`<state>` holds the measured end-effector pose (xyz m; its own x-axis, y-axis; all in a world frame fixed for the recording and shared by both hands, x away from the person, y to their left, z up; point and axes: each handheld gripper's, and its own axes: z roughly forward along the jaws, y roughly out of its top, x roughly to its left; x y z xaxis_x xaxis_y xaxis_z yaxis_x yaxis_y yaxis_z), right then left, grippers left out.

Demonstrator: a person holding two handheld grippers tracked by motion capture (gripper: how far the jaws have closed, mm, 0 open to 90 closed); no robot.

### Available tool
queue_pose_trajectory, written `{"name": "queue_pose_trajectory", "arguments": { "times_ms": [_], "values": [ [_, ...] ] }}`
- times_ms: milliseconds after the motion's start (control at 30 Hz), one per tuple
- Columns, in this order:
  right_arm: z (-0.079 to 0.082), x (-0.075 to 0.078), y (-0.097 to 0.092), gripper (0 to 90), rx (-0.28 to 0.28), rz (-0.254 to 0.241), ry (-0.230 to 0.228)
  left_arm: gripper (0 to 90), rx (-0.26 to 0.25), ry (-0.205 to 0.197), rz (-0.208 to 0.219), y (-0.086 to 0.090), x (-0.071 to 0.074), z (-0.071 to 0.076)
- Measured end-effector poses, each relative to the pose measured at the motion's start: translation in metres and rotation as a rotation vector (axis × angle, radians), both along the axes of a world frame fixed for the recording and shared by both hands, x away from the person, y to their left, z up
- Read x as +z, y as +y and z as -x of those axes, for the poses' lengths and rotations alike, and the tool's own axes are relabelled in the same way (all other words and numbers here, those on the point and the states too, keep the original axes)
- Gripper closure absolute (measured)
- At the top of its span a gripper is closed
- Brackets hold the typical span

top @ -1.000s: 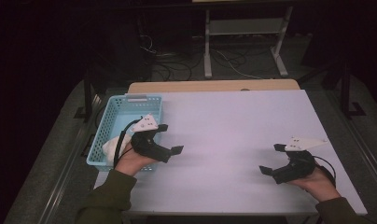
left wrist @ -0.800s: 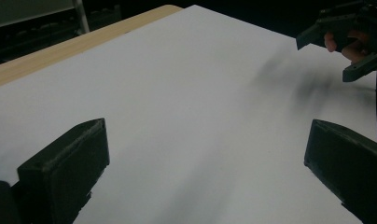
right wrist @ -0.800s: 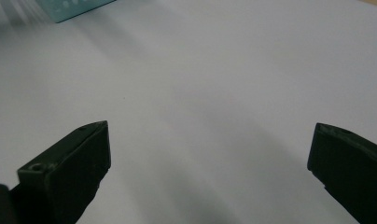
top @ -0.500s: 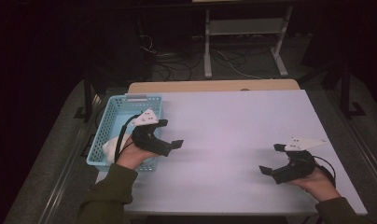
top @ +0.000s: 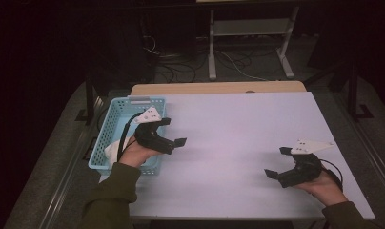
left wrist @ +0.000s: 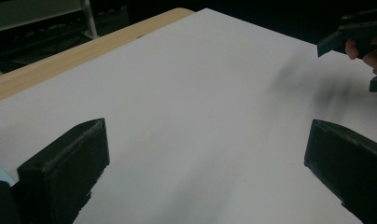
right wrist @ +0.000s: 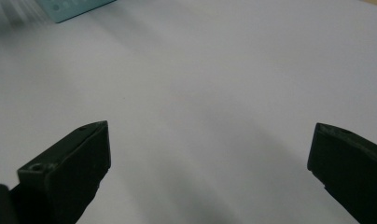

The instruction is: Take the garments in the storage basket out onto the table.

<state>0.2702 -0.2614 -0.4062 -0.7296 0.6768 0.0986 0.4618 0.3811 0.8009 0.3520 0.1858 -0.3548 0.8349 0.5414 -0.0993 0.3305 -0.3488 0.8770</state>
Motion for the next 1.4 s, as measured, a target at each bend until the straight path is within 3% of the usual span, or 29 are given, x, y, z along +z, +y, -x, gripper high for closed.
{"name": "queue_pose_trajectory", "arguments": {
  "times_ms": [600, 867, 1400],
  "values": [
    [0.000, -0.001, 0.002, 0.0, 0.005, 0.002, 0.003, 0.0, 0.008, -0.007, -0.015, 0.003, 0.003, -0.014],
    [-0.001, -0.001, 0.000, 0.0, 0.002, 0.001, 0.001, 0.0, 0.040, 0.002, -0.024, 0.013, 0.000, -0.022],
    [0.000, -0.001, 0.002, 0.0, 0.011, -0.003, 0.001, 0.0, 0.102, -0.020, -0.060, 0.038, 0.007, -0.021]
  ]
}}
